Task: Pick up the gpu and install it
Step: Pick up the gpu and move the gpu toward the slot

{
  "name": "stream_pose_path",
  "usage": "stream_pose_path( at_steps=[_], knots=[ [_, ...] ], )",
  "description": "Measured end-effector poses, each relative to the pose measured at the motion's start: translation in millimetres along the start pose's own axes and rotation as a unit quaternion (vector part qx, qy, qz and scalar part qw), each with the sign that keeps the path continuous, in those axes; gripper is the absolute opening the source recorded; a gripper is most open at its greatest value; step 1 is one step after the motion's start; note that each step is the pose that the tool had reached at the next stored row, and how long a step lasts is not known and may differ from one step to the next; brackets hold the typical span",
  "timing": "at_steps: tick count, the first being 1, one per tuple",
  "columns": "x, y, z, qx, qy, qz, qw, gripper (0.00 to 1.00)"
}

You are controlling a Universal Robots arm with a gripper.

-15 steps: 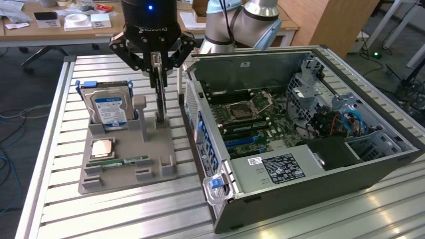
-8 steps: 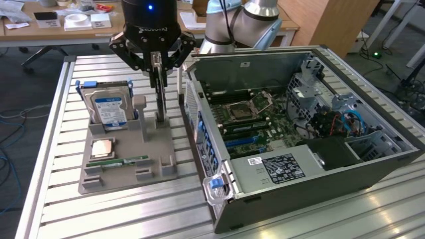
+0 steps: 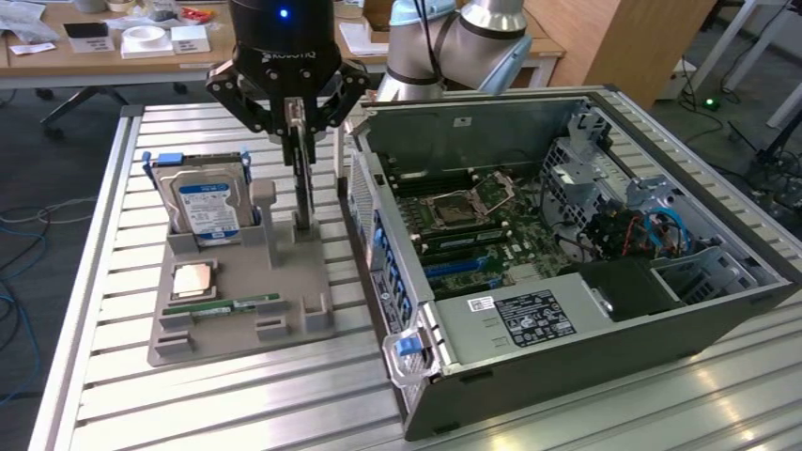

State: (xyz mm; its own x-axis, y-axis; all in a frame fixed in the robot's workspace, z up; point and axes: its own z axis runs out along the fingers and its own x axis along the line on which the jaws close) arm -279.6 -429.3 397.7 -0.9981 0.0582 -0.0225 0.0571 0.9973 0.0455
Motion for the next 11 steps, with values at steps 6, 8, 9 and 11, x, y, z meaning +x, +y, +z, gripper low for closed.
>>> stream_pose_path(
  at_steps=[6,8,9,11],
  knots=[
    [-0.2,0.4,-9.5,-0.0001,-0.0001,0.000,1.0000,0.26],
    [-0.2,0.5,-9.6,-0.0001,-0.0002,0.000,1.0000,0.26],
    [-0.2,0.5,-9.7,-0.0002,-0.0002,0.000,1.0000,0.26],
    [-0.2,0.5,-9.7,-0.0001,-0.0001,0.000,1.0000,0.26]
  ],
)
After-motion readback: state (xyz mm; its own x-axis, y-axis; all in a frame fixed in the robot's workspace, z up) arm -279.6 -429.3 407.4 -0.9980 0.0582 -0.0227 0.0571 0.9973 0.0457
